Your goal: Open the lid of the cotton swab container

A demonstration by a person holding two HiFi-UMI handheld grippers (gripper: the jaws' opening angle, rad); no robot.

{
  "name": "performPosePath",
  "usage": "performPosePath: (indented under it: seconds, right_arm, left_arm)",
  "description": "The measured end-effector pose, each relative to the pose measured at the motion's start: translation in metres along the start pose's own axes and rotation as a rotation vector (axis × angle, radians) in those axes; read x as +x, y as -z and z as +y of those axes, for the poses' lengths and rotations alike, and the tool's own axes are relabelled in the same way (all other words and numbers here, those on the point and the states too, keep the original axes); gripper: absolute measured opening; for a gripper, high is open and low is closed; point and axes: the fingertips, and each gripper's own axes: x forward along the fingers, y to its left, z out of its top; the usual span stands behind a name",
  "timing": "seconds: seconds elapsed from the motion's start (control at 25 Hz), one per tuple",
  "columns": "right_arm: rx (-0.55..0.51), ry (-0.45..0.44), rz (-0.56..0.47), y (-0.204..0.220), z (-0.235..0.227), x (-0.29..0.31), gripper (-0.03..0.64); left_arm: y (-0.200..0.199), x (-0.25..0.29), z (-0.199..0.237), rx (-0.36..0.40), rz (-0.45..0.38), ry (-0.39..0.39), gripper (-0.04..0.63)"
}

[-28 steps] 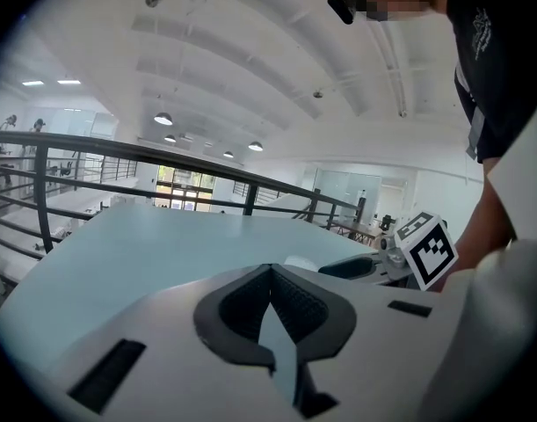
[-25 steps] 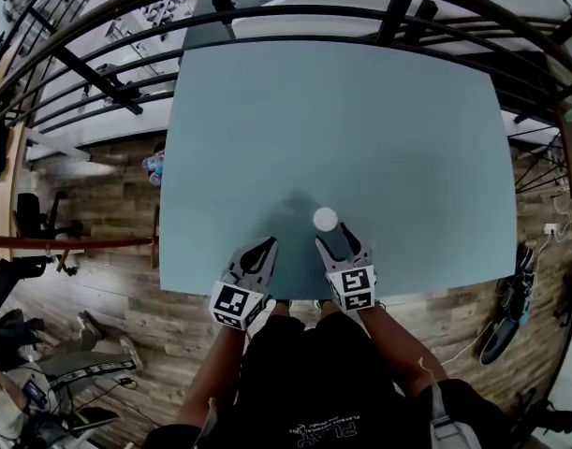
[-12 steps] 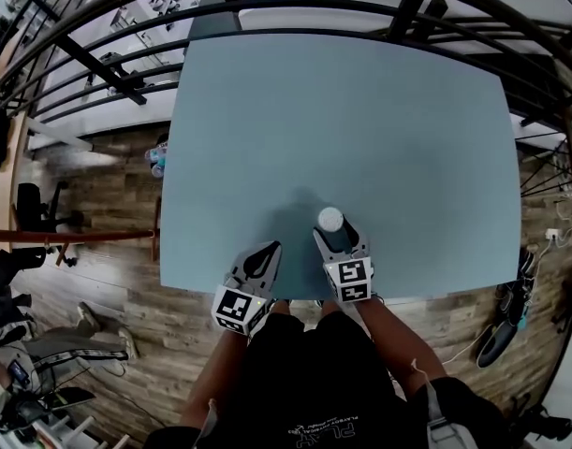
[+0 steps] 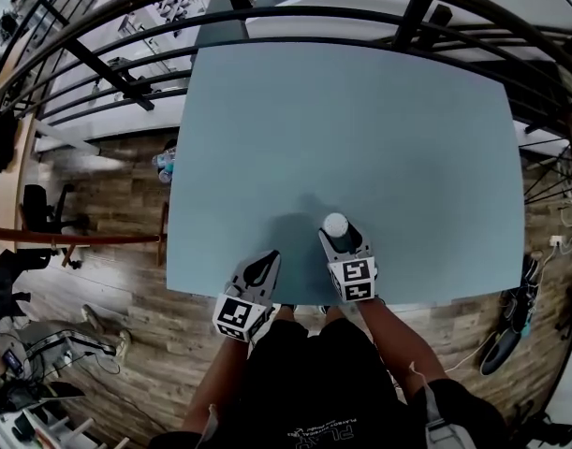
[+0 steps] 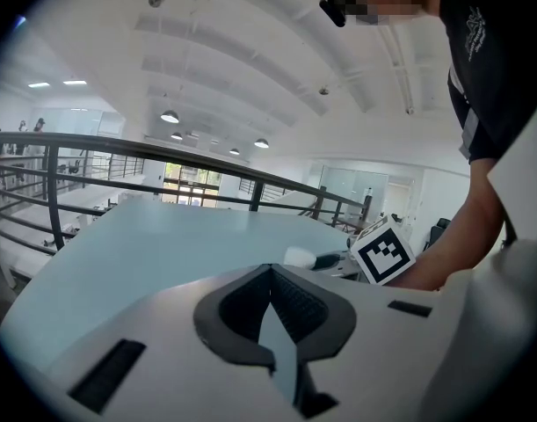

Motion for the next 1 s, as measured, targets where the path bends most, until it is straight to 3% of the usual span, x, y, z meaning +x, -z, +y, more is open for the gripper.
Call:
performPosePath:
  seconds: [0.4,1.0]
  right_arm:
    - [-0.022,-0.028,-0.027,-0.010,0.003,-0.004,0.259]
    - [-0.046,-0.096,-0.105,-0.074,0.015,-0.043,0.253]
  left_arm:
    - [-0.004,-0.001,0.000,0.009,-0.009,0.001,0.012]
    - [-0.046,0.004,-0.009,0.082,-0.065,0.038,0.012]
